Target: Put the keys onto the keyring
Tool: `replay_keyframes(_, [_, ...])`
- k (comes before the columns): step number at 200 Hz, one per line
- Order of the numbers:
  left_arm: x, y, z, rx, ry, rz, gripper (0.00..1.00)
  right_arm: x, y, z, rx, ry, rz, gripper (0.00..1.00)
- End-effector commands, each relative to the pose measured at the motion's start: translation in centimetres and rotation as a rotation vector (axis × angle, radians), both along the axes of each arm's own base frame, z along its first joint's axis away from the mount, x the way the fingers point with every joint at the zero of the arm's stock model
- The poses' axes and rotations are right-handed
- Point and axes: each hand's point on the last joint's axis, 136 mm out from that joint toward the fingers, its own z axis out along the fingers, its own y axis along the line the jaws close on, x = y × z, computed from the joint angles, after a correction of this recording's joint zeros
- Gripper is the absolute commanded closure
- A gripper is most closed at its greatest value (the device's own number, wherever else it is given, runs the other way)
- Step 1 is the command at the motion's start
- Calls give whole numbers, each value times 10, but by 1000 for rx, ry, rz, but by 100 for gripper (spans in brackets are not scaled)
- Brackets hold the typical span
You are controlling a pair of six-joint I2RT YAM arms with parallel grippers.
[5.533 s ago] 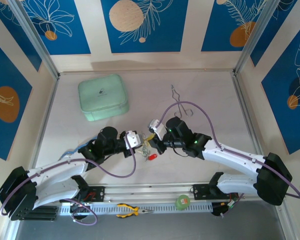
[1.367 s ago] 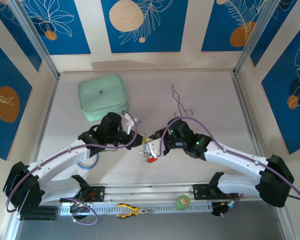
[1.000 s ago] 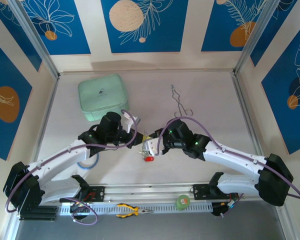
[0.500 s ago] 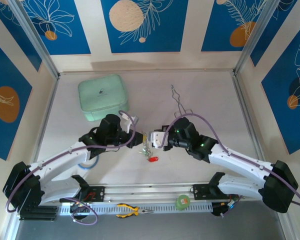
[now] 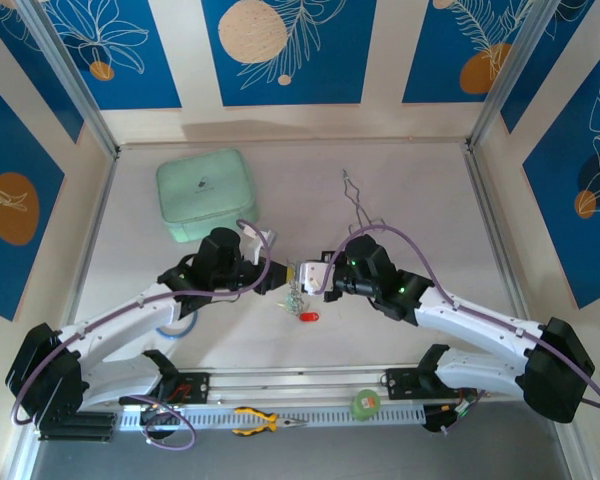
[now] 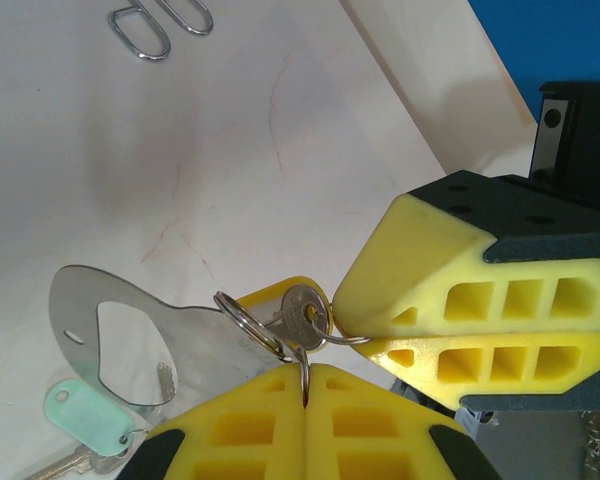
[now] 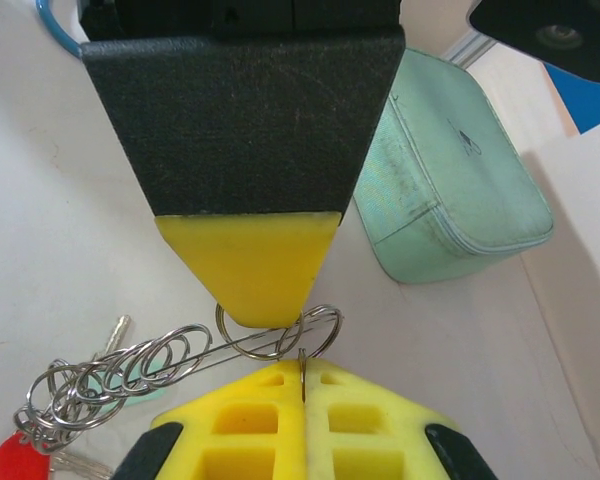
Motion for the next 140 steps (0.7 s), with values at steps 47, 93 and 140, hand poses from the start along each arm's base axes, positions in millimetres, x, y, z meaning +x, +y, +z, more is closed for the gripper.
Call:
replay_keyframes(47, [-1, -3, 8, -43, -12, -17, 100, -3, 7, -1, 6, 11, 18, 100])
replay_keyframes(93, [-2, -4, 9, -47, -12, -24, 100, -1, 7, -4, -3, 4, 13, 100])
replay_keyframes(140, [-1, -6, 12, -61, -16, -25, 100, -4, 9, -7, -8, 14, 30, 100])
